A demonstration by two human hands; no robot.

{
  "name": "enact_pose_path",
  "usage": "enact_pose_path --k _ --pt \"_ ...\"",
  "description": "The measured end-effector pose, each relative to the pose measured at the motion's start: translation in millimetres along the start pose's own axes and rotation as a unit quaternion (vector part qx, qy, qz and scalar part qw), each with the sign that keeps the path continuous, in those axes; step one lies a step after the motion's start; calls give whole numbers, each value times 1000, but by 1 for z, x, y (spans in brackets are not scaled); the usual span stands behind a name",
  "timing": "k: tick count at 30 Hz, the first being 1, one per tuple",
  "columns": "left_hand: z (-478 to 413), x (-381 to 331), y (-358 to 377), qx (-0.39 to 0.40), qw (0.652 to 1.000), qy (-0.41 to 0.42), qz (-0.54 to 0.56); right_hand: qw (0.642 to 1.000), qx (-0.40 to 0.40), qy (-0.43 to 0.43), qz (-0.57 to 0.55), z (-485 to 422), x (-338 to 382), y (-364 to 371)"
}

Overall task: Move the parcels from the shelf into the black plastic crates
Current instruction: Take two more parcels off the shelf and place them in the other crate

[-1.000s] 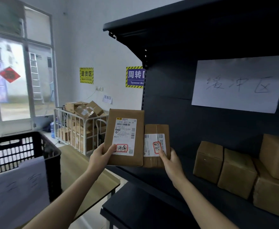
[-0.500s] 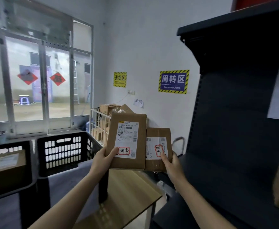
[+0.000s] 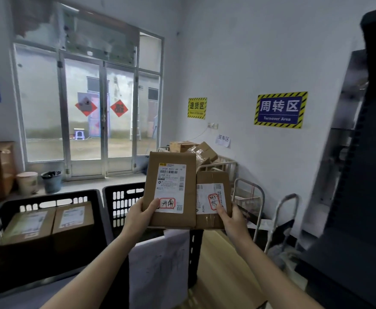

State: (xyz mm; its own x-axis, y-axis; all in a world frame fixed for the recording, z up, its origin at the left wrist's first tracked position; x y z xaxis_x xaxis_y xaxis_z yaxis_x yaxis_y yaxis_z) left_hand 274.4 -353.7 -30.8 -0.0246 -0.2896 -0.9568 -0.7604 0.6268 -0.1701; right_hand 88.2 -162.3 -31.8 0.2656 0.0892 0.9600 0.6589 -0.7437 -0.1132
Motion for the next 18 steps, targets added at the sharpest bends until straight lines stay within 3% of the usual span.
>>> enact_pose_path --k 9,18 --pt "-36 34 -43 -44 998 -41 -16 999 40 18 8 -65 -22 55" --pt "-111 98 -72 -74 984 -149 -64 982 154 109 -34 -165 -82 117"
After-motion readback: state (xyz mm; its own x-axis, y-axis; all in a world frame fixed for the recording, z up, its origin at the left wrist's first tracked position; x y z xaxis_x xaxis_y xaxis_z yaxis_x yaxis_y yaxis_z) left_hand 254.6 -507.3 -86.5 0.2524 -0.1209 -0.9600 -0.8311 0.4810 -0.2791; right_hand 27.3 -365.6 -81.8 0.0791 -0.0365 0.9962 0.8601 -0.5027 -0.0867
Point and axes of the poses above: each hand's wrist, its own z-axis away from the middle knuckle, its own y-axis out of the palm, x = y × z, the point moved 8 cm from there along -z, towards the middle knuckle, and after that the axes turned 8 degrees about x, right-handed, at the moved point
